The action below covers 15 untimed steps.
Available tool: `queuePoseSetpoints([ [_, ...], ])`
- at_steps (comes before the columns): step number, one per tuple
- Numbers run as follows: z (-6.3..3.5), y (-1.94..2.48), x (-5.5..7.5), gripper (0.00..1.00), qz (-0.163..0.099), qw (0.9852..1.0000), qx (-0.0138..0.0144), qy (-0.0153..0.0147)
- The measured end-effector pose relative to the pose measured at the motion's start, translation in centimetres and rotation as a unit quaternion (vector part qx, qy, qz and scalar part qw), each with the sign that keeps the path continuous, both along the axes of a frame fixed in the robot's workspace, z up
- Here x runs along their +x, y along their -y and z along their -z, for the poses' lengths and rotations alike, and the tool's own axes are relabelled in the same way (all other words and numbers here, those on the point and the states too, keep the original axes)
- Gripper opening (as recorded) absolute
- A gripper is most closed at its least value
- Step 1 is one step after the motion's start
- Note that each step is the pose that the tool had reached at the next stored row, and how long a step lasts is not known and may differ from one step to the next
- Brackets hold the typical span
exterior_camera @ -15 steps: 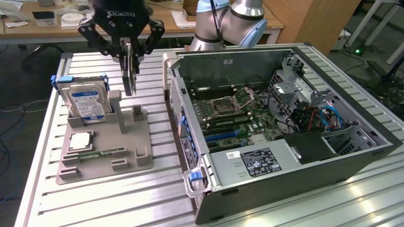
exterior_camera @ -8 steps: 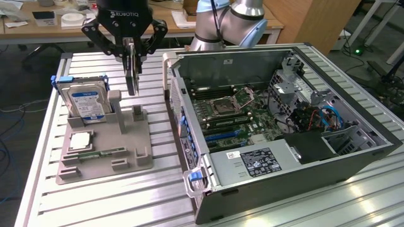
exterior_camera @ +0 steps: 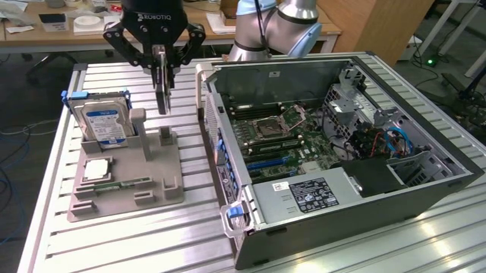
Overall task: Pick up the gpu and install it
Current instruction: 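Pick up the gpu and move the gpu toward the slot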
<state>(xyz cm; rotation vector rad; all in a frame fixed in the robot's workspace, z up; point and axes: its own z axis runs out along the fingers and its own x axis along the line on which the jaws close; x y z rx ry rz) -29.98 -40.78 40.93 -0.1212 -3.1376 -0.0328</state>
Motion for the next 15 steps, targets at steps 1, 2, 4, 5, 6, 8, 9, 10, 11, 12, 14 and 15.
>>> queuePoseSetpoints([
  [1,0.0,0.0,0.1,0.28,0.0,1.0,0.0,0.0],
  [2,0.0,0.0,0.1,0.28,0.0,1.0,0.0,0.0],
  [4,0.0,0.0,0.3,0.28,0.0,1.0,0.0,0.0],
  [5,0.0,0.0,0.4,0.28,0.0,1.0,0.0,0.0],
  [6,0.0,0.0,0.4,0.28,0.0,1.0,0.0,0.0],
  [8,0.0,0.0,0.6,0.28,0.0,1.0,0.0,0.0],
  [9,0.0,0.0,0.7,0.28,0.0,1.0,0.0,0.0],
  [10,0.0,0.0,0.8,0.28,0.0,1.0,0.0,0.0],
  [11,0.0,0.0,0.9,0.28,0.0,1.0,0.0,0.0],
  [12,0.0,0.0,0.9,0.28,0.0,1.0,0.0,0.0],
  [14,0.01,0.0,1.1,0.28,0.0,1.0,0.0,0.0],
  [15,0.0,0.0,1.2,0.28,0.0,1.0,0.0,0.0],
])
